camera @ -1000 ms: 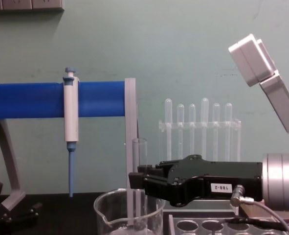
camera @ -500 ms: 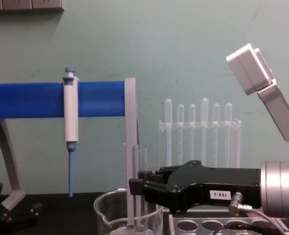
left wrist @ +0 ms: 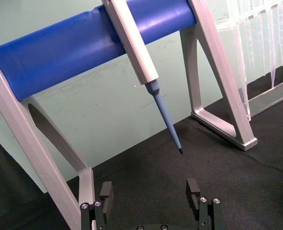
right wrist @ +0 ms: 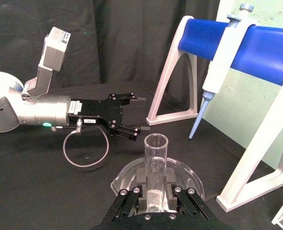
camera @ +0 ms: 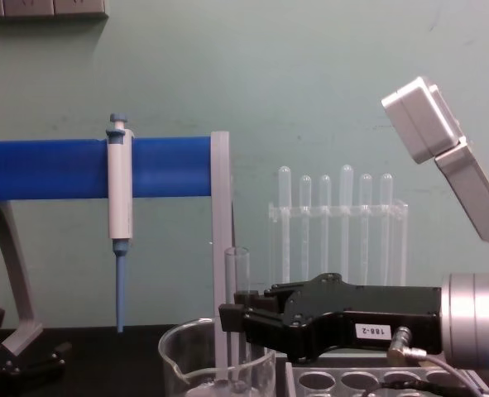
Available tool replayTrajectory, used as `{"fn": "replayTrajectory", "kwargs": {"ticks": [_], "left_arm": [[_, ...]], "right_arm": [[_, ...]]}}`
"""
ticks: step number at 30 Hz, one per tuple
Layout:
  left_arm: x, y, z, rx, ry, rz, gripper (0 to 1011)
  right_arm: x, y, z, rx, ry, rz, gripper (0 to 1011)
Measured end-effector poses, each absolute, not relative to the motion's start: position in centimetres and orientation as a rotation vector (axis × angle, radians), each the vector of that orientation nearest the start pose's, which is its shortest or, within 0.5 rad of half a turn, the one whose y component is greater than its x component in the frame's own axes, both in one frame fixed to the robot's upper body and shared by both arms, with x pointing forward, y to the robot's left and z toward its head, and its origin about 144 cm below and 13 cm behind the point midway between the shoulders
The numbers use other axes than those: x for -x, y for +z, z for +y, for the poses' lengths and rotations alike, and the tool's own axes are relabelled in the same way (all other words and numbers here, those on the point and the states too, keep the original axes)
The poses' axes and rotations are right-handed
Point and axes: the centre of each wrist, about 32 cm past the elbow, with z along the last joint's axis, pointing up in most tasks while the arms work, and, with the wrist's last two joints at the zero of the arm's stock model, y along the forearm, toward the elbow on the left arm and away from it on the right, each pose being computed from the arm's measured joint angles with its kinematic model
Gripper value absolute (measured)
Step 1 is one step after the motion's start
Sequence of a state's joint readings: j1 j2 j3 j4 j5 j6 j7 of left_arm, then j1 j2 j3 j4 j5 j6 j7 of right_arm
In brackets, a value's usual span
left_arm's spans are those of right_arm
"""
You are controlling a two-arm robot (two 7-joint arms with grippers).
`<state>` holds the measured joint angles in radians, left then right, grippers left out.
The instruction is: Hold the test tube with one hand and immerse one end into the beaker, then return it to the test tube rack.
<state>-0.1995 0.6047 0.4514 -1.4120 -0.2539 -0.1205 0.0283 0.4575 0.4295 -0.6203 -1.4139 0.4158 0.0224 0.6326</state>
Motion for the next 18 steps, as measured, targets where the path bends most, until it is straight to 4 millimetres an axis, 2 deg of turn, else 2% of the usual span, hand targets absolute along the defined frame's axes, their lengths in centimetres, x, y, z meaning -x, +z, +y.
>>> {"fn": "replayTrajectory", "kwargs": {"ticks": [18], "left_arm": [[-48.86, 113.98, 30.97, -0.304, 1.248, -0.285, 1000]], "right_arm": [[-54.16, 120.29, -20.17, 0.144, -0.466, -0.112, 222]]}}
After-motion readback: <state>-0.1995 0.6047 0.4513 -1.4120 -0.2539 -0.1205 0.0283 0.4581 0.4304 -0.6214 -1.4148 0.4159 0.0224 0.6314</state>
